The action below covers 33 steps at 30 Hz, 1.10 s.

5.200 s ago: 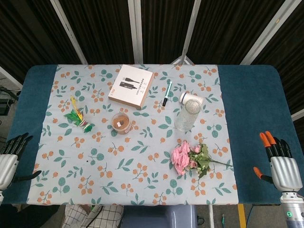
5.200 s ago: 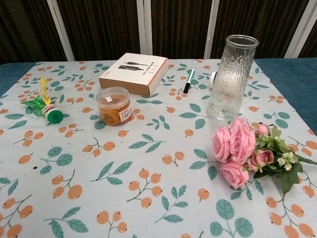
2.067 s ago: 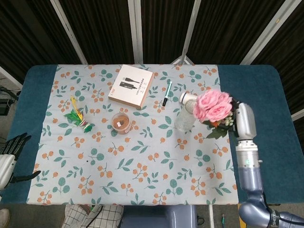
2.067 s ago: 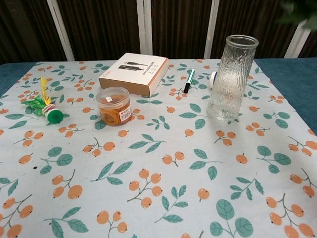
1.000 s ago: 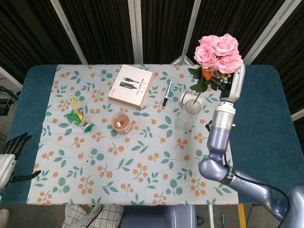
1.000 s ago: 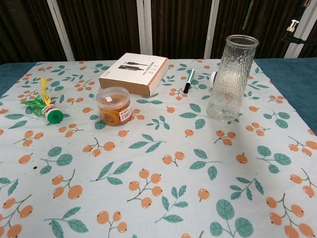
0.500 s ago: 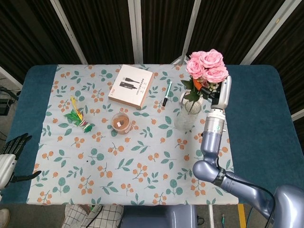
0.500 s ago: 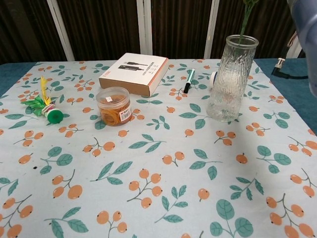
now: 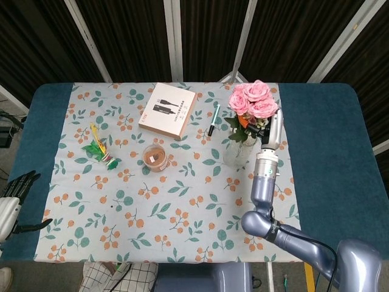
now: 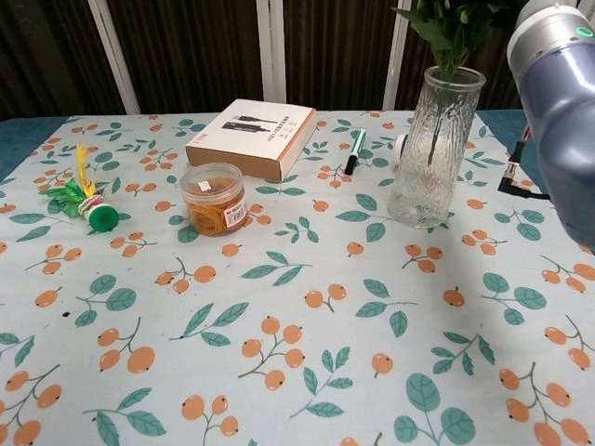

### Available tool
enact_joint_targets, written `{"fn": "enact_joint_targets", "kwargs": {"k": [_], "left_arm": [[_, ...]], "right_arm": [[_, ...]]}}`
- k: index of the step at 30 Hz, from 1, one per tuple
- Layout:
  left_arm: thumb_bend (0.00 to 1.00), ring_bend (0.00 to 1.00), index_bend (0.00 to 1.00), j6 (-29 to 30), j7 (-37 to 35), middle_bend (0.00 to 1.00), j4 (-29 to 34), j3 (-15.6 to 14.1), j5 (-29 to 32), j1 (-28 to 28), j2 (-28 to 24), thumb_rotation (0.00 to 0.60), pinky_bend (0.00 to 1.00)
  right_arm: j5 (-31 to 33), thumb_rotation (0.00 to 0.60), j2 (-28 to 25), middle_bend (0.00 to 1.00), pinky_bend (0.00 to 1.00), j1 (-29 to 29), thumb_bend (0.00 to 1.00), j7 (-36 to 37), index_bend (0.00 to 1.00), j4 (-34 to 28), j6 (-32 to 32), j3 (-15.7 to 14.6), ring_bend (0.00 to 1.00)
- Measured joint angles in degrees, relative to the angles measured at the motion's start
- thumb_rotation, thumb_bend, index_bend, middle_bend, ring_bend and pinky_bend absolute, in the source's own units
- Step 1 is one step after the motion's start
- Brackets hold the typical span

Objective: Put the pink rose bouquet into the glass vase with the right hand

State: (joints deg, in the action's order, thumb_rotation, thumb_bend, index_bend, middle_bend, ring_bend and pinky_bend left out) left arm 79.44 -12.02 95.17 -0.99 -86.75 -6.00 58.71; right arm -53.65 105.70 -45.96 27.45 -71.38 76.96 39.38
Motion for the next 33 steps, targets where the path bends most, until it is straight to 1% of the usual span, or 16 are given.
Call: {"fn": "enact_joint_targets", "kwargs": {"k": [4,7,9,11,12,14,15,18,20,23,25,33], "left_arm": [[0.0,0.0,0.0,0.0,0.0,0.0,0.0,0.0,0.1,0.0,0.0,0.6,0.0],[0.0,0.0,0.0,0.0,0.0,0.0,0.0,0.0,0.1,0.0,0.0,0.6,0.0],[0.0,0.0,0.0,0.0,0.0,0.0,0.1,0.0,0.1,0.0,-0.1,0.6,0.0],[0.0,0.0,0.0,0.0,0.0,0.0,0.1,0.0,0.0,0.0,-0.1,0.6,0.0],[0.0,0.0,0.0,0.0,0.0,0.0,0.1,-0.1,0.0,0.0,-0.1,0.6,0.0],[0.0,0.0,0.0,0.1,0.0,0.0,0.1,-0.1,-0.1,0.1,-0.1,0.6,0.0],[0.0,0.0,0.0,0.1,0.0,0.0,0.1,-0.1,-0.1,0.1,-0.1,0.6,0.0],[0.0,0.0,0.0,0.2,0.0,0.0,0.2,-0.1,-0.2,0.1,-0.1,0.6,0.0],[0.0,0.0,0.0,0.3,0.1,0.0,0.2,-0.1,-0.2,0.2,-0.1,0.6,0.0],[0.0,0.0,0.0,0.5,0.1,0.0,0.2,-0.1,-0.3,0.2,-0.1,0.6,0.0],[0.0,0.0,0.0,0.5,0.2,0.0,0.2,-0.2,-0.3,0.3,-0.1,0.6,0.0],[0.0,0.0,0.0,0.9,0.4,0.0,0.3,-0.2,-0.6,0.4,0.0,0.6,0.0]], "right_arm": [[-0.5,0.6,0.5,0.51,0.41,0.2,0.27,0.1,0.31,0.6,-0.3,-0.2,0.45],[-1.2,0.6,0.7,0.47,0.35,0.7,0.27,0.0,0.24,0.6,0.0,-0.7,0.4],[-1.7,0.6,0.6,0.41,0.28,1.2,0.27,-0.1,0.14,0.1,0.3,-1.2,0.34],[-2.1,0.6,0.5,0.37,0.22,1.8,0.27,-0.3,0.06,-0.6,0.6,-1.6,0.3],[-2.3,0.6,0.4,0.34,0.18,2.0,0.27,-0.4,0.03,-1.0,0.7,-1.8,0.27],[-2.7,0.6,0.1,0.28,0.11,2.6,0.27,-0.7,0.0,-2.2,0.9,-2.1,0.2],[-2.9,0.6,-0.1,0.23,0.07,2.9,0.27,-0.9,0.0,-2.9,1.0,-2.3,0.16],[-3.4,0.6,-1.0,0.12,0.01,3.9,0.27,-2.1,0.0,-5.4,1.1,-3.0,0.06],[-3.3,0.6,-1.8,0.08,0.0,4.5,0.27,-3.1,0.0,-7.2,0.8,-3.3,0.02],[-3.0,0.6,-3.1,0.02,0.0,5.7,0.27,-4.8,0.0,-9.8,0.5,-3.7,0.0],[-2.8,0.6,-4.0,0.0,0.0,6.5,0.27,-5.6,0.0,-11.6,0.5,-3.9,0.0],[-2.9,0.6,-7.6,0.0,0.0,10.2,0.27,-8.1,0.0,-17.7,0.8,-5.5,0.0]]}}
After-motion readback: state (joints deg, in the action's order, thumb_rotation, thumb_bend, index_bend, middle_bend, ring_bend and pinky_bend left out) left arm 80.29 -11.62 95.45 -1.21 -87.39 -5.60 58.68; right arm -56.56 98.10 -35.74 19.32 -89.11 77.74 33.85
